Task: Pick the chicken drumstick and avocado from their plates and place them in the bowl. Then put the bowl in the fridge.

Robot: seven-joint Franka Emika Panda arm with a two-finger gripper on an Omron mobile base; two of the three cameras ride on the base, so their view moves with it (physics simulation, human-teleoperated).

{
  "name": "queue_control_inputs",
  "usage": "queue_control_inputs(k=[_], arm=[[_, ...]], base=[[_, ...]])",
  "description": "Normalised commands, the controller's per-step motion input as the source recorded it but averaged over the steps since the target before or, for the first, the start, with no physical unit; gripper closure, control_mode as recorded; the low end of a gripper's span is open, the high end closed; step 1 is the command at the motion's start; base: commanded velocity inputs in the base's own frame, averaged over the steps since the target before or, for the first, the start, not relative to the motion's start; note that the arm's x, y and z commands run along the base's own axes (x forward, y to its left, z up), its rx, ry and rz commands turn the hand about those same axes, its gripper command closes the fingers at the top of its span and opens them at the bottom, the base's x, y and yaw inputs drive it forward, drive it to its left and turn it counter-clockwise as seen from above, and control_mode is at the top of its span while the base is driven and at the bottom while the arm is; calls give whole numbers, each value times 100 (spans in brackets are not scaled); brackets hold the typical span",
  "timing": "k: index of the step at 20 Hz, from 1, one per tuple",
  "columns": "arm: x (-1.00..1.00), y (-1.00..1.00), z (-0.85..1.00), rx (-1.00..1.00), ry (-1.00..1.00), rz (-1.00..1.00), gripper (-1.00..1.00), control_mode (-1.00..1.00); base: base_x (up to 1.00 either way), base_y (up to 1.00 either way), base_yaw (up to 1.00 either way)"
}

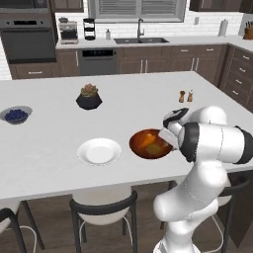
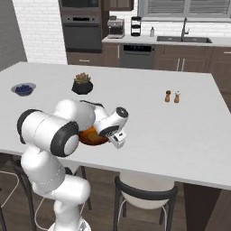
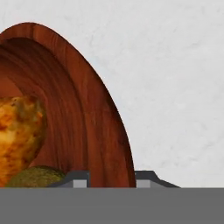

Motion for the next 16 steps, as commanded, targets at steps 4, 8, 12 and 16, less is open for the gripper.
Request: queue_control_inputs(k=[4, 8, 12, 16], arm=[[-53, 0, 30, 0, -21, -18, 100, -100], [-65, 0, 78, 2, -13, -38, 100, -100], [-63, 0, 87, 14, 0, -43, 100, -100], [-64, 0, 100, 13, 0, -44, 100, -100]], base=[[0, 0, 0], [0, 0, 0], [0, 0, 0], [0, 0, 0]])
